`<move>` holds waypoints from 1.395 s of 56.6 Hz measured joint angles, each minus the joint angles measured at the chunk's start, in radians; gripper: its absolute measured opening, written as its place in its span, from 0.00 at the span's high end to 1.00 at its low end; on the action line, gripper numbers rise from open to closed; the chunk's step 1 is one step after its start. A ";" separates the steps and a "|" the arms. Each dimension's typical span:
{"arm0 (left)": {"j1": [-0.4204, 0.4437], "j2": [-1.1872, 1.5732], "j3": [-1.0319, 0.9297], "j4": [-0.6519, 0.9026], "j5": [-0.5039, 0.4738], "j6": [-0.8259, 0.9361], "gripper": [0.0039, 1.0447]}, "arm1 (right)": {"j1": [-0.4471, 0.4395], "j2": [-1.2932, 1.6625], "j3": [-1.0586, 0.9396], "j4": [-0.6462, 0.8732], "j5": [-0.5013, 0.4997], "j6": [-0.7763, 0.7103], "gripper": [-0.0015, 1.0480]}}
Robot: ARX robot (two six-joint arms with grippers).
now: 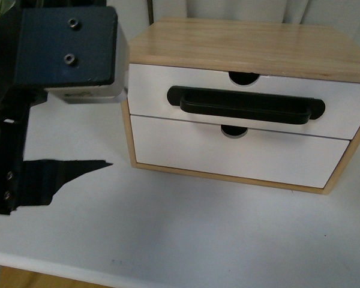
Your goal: Pull drawer
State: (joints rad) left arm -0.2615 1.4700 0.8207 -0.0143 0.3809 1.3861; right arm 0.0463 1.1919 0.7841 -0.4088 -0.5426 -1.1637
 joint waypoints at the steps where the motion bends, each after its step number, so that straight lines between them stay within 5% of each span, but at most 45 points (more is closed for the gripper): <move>1: -0.005 0.009 0.010 0.003 0.001 -0.001 0.05 | 0.004 0.009 0.003 0.003 0.004 -0.002 0.09; 42: -0.238 0.195 0.206 0.003 -0.012 -0.081 0.05 | 0.027 0.143 0.026 0.059 0.056 -0.090 0.09; 79: -0.202 0.356 0.336 -0.042 -0.090 0.006 0.05 | -0.018 0.177 0.027 0.087 0.037 -0.099 0.09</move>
State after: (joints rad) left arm -0.4637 1.8256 1.1572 -0.0559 0.2905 1.3918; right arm 0.0284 1.3685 0.8108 -0.3218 -0.5056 -1.2629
